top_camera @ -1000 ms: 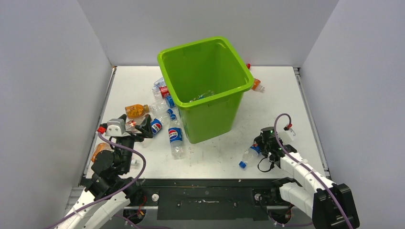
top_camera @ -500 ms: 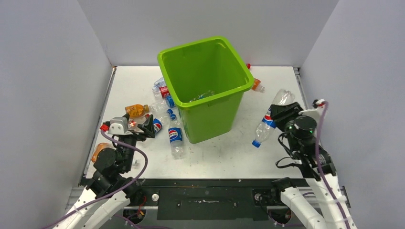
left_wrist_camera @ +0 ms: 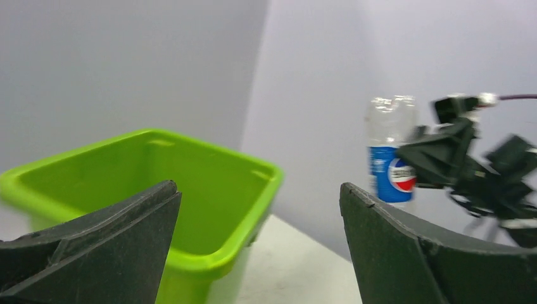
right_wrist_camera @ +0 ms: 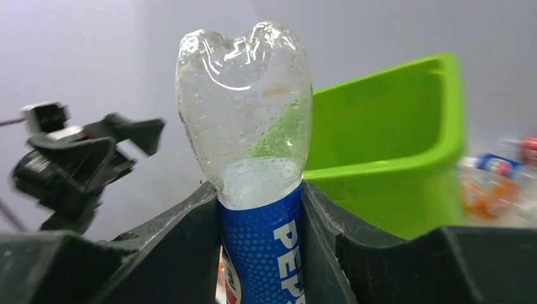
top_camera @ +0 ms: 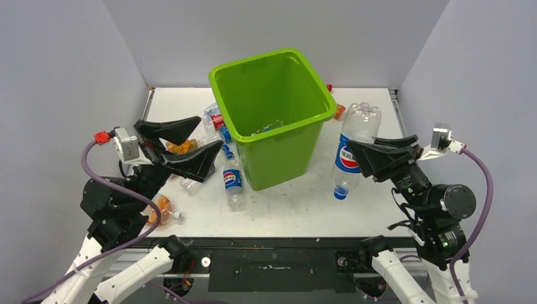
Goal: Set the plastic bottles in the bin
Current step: Pick up the plastic bottle at the center of the board.
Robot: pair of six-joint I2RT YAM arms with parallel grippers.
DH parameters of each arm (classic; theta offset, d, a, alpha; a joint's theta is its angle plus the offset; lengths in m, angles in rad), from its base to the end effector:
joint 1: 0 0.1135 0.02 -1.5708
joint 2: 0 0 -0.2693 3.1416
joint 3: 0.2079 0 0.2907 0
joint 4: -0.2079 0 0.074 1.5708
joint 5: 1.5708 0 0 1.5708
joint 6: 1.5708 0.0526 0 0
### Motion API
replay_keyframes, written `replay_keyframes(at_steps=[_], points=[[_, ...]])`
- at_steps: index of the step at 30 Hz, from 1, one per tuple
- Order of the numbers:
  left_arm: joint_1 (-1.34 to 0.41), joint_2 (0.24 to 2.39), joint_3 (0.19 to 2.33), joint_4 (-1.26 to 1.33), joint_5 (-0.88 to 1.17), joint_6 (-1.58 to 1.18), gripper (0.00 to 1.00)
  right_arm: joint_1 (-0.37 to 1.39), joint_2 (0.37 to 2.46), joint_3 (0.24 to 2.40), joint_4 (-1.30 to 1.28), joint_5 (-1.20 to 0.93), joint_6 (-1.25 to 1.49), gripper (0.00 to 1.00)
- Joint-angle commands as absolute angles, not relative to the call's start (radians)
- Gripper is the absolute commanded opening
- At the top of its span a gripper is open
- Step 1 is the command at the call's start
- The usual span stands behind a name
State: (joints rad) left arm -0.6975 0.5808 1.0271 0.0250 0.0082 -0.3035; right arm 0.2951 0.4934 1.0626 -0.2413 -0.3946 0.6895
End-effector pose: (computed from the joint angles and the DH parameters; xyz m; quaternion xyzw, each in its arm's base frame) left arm 0.1057 -0.0892 0.4956 0.1057 0.5117 -0.4110 0.7470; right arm 0.0956 0.0502 0.4844 -0.0444 0.5911 0.4774 0.6486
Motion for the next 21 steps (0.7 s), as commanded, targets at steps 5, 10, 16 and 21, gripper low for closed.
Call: replay_keyframes(at_steps=[5,10,16,21], points=[[-0.699,0.804,1.129,0.344,0.484,-0.598,0.96,0.291,0.599,0.955,0.515,-0.724,1.068,0.05],[-0.754,0.952,1.207,0.367,0.487,-0.65,0.96,0.291,0.693,0.973,0.741,-0.733,1.199,0.05],[-1.012,1.067,1.344,0.168,0.309,-0.367,0.96,0.292,0.734,1.025,0.739,-0.73,1.183,0.05],[-1.088,1.158,1.395,0.152,0.269,-0.326,0.96,0.295,0.745,1.006,0.79,-0.716,1.223,0.05]])
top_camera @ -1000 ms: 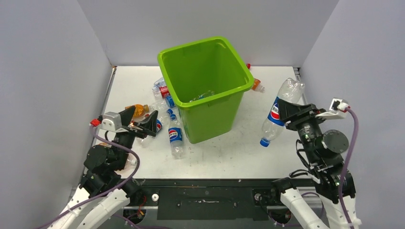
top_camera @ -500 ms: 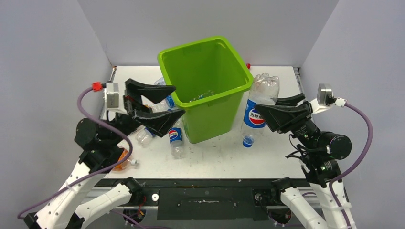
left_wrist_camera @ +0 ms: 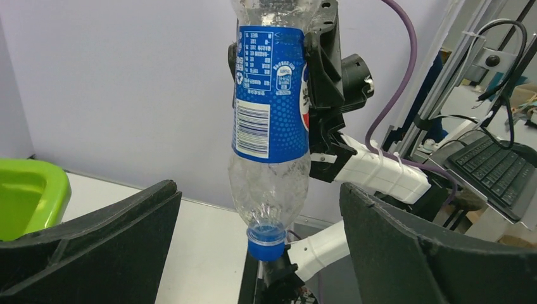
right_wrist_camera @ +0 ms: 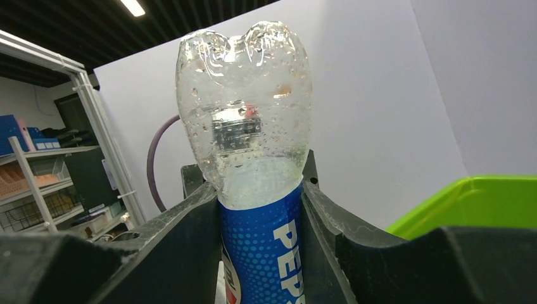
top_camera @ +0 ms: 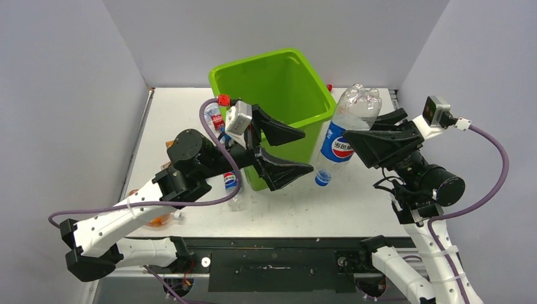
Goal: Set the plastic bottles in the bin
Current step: Pick up the plastic bottle at the center of the board.
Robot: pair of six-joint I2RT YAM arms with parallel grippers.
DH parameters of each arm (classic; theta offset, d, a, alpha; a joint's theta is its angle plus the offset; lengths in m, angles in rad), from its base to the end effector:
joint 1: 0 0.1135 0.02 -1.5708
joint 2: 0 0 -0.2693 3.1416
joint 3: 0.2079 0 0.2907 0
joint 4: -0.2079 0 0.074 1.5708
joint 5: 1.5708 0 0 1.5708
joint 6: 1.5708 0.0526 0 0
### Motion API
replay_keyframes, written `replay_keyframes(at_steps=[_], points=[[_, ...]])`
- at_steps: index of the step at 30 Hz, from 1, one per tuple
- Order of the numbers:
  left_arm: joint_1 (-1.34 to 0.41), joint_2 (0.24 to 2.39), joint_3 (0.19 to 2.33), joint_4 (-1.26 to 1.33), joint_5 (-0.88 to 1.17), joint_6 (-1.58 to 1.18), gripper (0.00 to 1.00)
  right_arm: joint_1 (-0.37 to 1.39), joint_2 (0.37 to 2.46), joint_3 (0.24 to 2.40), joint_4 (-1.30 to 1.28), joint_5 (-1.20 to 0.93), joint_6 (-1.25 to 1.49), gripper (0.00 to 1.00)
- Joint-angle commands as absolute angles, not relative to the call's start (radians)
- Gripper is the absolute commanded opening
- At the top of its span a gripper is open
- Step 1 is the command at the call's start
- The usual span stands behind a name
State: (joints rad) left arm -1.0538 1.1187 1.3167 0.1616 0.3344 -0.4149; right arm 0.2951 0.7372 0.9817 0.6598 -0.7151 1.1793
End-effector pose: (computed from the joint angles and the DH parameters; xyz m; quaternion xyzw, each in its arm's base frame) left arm 0.1260 -0.2565 0.5141 0.3062 0.4899 -0.6136 0.5383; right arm 0.1358 0.0773 0.5110 -0.1678 0.4185 0.6798 0.5784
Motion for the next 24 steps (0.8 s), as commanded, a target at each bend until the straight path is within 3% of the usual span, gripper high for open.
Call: replay_keyframes(at_steps=[1,12,23,24], points=[[-1.098,1.175,1.404,0.149,0.269,-0.324,0.96,0.294,0.745,1.0,0.81,-0.714,1.238,0.05],[-1.166,1.219,1.366,0.184,0.398,-0.307,0.96,0.296,0.721,0.957,0.89,-0.698,1.302,0.05],[-1.202,1.265,1.363,0.266,0.38,-0.324,1.0,0.296,0.708,0.88,0.941,-0.667,1.34,0.05],[-1.203,1.272,1.367,0.268,0.374,-0.324,0.94,0.298,0.707,0.879,0.937,-0.666,1.337,0.05]])
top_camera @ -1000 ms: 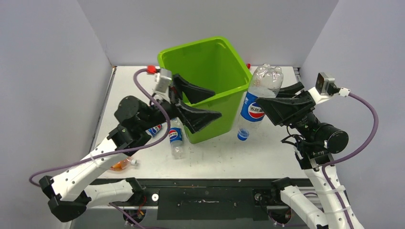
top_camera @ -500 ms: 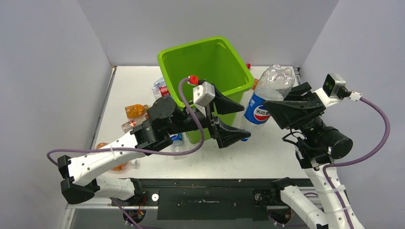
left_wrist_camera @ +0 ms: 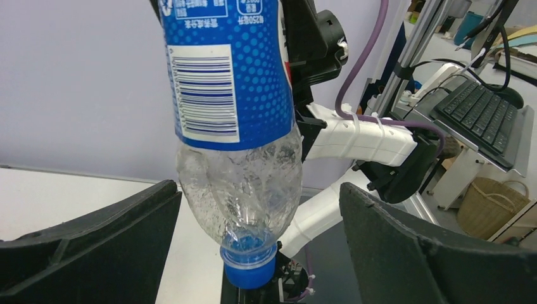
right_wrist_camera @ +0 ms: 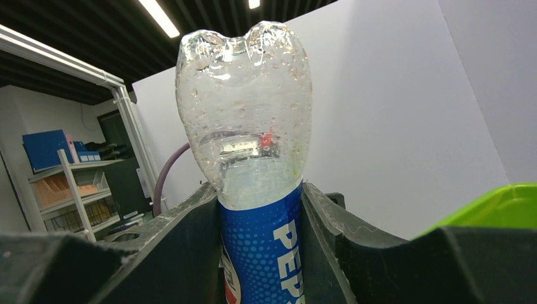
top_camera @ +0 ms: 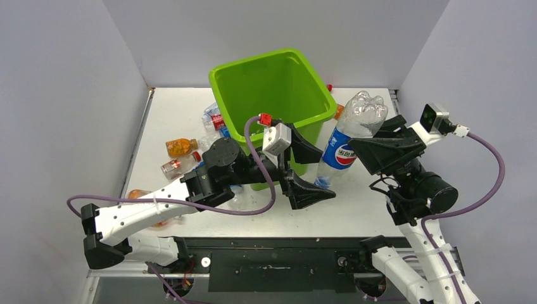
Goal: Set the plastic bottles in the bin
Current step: Pick up the plastic bottle at the center of the board.
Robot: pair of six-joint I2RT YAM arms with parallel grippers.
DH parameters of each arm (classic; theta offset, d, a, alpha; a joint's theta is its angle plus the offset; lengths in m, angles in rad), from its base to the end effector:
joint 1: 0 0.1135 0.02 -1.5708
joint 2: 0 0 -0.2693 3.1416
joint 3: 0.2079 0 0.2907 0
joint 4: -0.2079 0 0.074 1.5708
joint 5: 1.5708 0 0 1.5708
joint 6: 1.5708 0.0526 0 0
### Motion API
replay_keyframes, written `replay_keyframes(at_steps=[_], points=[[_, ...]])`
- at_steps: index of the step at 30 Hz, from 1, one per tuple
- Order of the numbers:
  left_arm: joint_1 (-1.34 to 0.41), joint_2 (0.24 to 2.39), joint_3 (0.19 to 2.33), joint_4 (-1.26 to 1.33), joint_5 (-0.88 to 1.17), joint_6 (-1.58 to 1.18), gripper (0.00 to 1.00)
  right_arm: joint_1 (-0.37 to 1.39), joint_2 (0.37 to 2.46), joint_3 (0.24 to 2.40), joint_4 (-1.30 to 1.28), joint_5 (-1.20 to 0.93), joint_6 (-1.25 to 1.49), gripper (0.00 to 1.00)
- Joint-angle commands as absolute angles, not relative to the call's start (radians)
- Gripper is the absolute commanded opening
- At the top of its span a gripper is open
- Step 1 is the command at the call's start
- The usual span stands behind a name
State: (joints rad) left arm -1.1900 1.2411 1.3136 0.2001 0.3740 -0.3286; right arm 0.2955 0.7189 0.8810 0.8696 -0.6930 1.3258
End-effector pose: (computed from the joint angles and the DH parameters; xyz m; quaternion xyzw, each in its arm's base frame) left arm 0.1050 -0.3140 0.4819 0.3826 0.4779 -0.6204 0.4904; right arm 0.1310 0.0750 0.4942 -0.1615 0.3792 0.7194 0.5591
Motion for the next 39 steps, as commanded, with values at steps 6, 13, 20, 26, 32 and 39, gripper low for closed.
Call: replay_keyframes(at_steps=[6,13,20,26,32,39], points=[[-1.217,1.31,1.398,0.245,0.395,-0.331,0.86,0.298,0.7,0.884,0.918,-0.654,1.327,0.05],[-1.233,1.3,1.375,0.215,0.388,-0.302,0.78,0.298,0.701,0.918,0.906,-0.648,1.322,0.05],[-1.239,1.291,1.373,0.211,0.383,-0.288,0.3,0.298,0.697,0.911,0.891,-0.641,1.318,0.05],[-1.245,1.273,1.373,0.208,0.341,-0.27,0.0,0.298,0.694,0.929,0.84,-0.649,1.299,0.09],[-1.246,1.192,1.358,0.203,0.152,-0.218,0.0,0.298,0.661,1.03,0.571,-0.672,1.138,0.9],[-1.187,1.095,1.426,0.082,-0.164,-0.123,0.0,0.313,0.601,1.148,0.151,-0.56,0.886,0.9]])
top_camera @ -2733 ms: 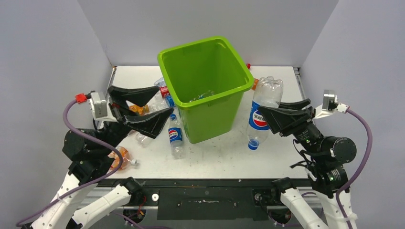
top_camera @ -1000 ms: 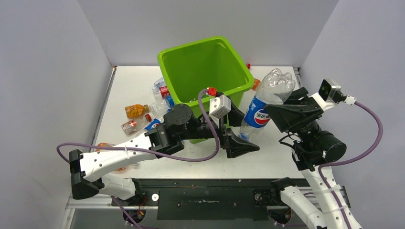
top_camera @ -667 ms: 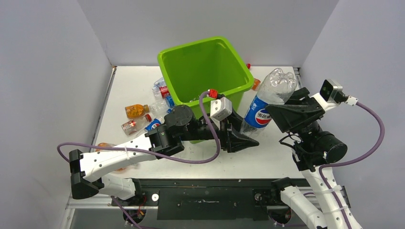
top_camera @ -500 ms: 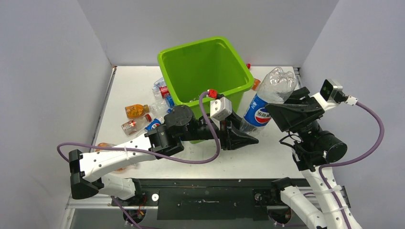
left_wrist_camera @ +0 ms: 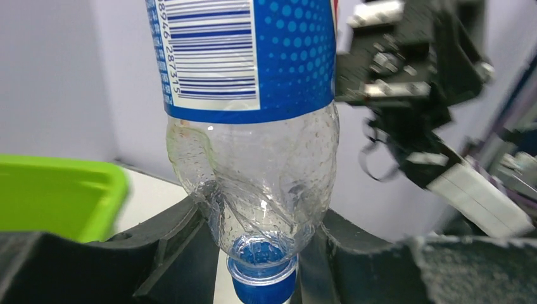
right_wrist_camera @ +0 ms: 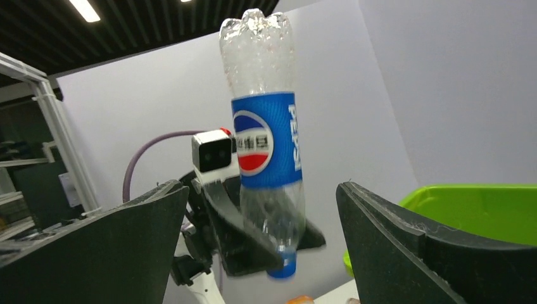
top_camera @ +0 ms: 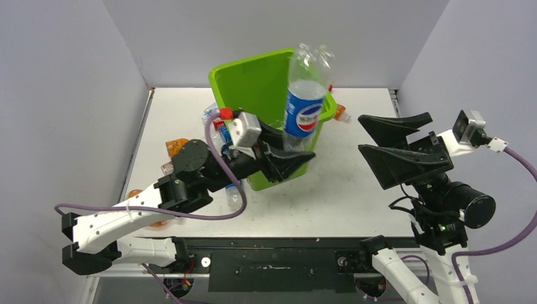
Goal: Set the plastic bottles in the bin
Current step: Pick up the plastic bottle at the center of the board, then place the plastic bottle in the trash bin.
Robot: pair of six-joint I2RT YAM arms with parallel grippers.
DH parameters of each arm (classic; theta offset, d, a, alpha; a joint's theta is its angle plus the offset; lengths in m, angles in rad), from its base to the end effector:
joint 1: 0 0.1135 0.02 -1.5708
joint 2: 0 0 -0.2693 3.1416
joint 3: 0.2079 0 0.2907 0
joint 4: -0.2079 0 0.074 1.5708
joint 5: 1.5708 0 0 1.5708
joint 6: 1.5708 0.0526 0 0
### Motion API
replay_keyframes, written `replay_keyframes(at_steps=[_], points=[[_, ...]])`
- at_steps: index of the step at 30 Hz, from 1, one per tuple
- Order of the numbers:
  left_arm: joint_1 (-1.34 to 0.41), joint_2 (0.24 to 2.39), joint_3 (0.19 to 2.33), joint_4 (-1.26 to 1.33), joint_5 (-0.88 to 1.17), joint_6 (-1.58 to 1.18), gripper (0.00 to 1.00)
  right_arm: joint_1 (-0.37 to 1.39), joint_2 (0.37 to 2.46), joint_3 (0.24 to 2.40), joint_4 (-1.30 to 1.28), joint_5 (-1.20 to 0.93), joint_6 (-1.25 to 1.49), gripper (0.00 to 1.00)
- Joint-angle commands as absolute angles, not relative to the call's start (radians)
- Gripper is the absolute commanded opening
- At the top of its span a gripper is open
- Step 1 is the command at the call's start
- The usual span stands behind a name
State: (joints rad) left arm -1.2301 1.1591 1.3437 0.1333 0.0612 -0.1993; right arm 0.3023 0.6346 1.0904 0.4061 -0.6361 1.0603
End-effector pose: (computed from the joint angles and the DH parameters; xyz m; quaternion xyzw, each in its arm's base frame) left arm 0.0975 -0.2848 0.5110 0.3104 0.4977 -0.5442 0.5998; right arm 0.0936 0.0619 0.5405 -0.1505 0.4148 0.6453 0.6236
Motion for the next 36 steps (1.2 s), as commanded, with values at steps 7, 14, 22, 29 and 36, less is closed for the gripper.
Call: replay_keyframes(at_steps=[7,14,22,29,36], points=[[-0.972,1.088,1.531,-0.179,-0.375,-0.044,0.0,0.313,0.457,1.098,-0.171,-0.27,0.712,0.9],[-0.792,1.234,1.63,-0.375,-0.37,0.072,0.0,0.311,0.326,0.969,-0.413,0.023,0.639,0.9],[-0.766,1.313,1.586,-0.323,-0.361,0.126,0.0,0.313,0.253,0.809,-0.477,0.082,0.661,0.9],[-0.766,1.334,1.572,-0.299,-0.359,0.136,0.42,0.313,0.247,0.762,-0.486,0.105,0.664,0.9],[-0.769,1.283,1.541,-0.239,-0.341,0.14,0.76,0.312,0.262,0.765,-0.488,0.118,0.659,0.9]])
